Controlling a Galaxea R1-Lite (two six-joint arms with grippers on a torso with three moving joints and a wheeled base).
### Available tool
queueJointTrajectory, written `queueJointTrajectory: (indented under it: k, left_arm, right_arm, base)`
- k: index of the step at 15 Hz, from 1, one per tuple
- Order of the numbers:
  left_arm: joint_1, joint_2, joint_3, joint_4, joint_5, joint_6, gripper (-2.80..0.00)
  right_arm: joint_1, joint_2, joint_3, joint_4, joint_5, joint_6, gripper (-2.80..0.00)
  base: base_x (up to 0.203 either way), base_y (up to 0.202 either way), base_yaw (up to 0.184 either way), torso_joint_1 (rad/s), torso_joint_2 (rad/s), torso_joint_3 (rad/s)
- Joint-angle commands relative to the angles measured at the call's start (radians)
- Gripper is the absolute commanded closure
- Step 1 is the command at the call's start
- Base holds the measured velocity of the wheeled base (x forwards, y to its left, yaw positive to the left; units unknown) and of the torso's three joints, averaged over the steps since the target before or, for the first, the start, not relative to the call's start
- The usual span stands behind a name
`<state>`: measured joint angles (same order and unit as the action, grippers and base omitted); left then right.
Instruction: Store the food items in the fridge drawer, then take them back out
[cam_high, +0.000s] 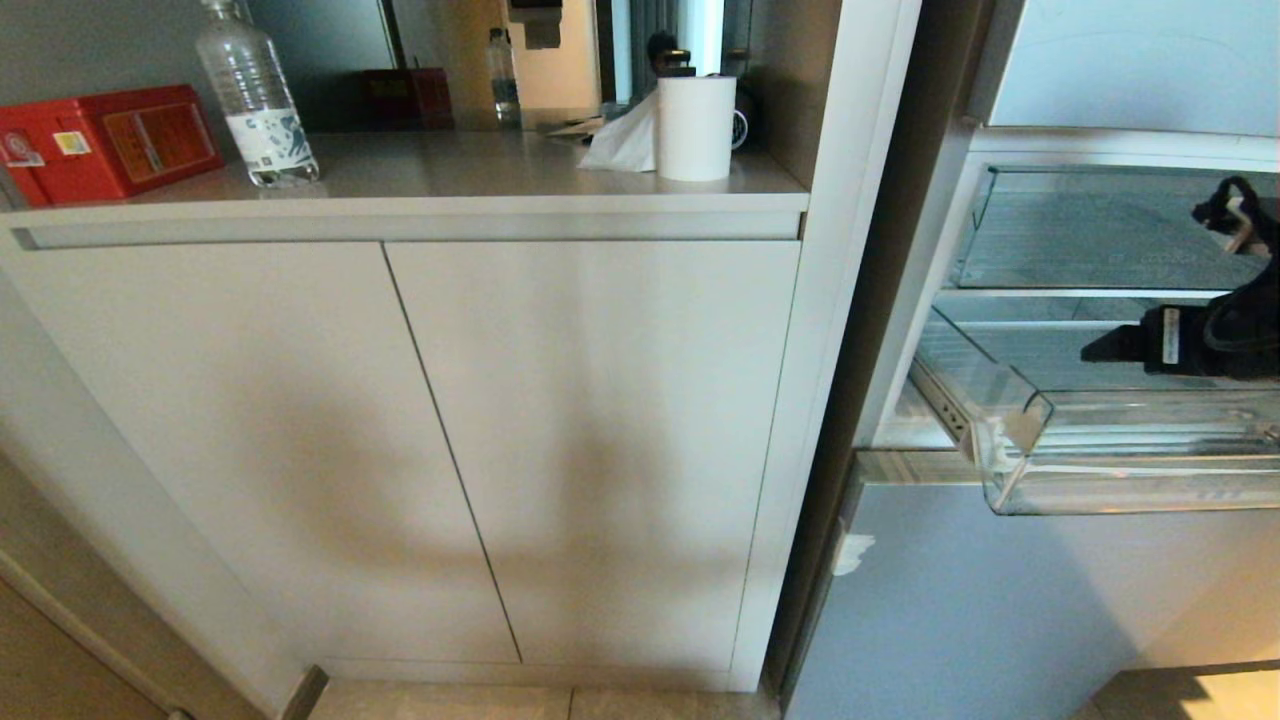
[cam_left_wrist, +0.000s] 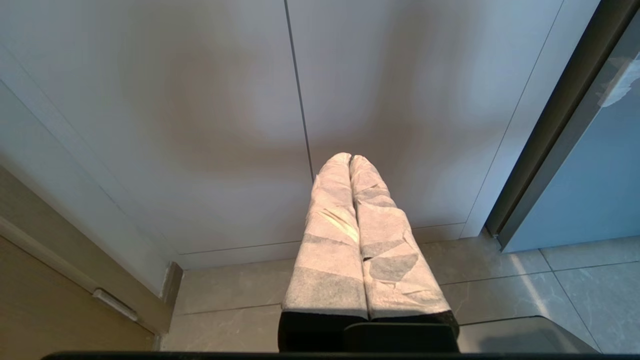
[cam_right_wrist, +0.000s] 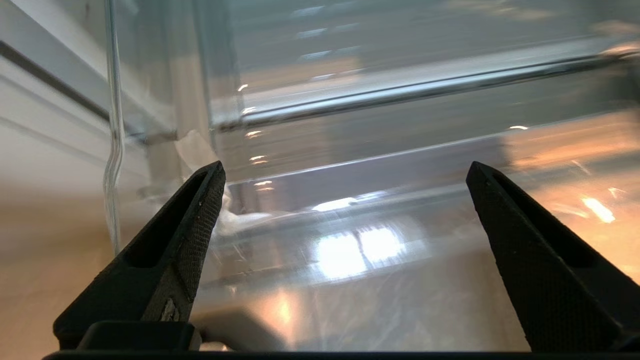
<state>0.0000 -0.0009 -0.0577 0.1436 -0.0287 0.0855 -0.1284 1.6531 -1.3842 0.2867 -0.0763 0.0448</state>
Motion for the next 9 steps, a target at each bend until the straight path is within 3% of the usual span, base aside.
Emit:
queueJointTrajectory:
  k: [1,2,5,9]
  left_arm:
    - [0.000,-0.001,0.000,0.001,0.000,0.000,0.00]
    - [0.000,-0.001,0.000,0.001,0.000,0.001,0.00]
    - [0.001,-0.001,-0.001,0.001,0.000,0.001,0.00]
    - [0.000,-0.001,-0.001,0.001,0.000,0.000,0.00]
  right_arm:
    - [-0.017,0.138,-0.069,0.010,0.029,-0.001,-2.80]
    - [-0.022,0.160,-0.090,0.017,0.039,-0.002,-2.80]
    - [-0.027,0.193,-0.192,0.211,0.056,-0.002,-2.80]
    - [-0.034,0.118,-0.237,0.400,0.062,-0.011,-2.80]
  base:
    - [0.000,0.000,0.000,0.000,0.00,0.000]
    - [0.000,0.000,0.000,0.000,0.00,0.000]
    - [0.000,0.000,0.000,0.000,0.00,0.000]
    - [0.000,0.000,0.000,0.000,0.00,0.000]
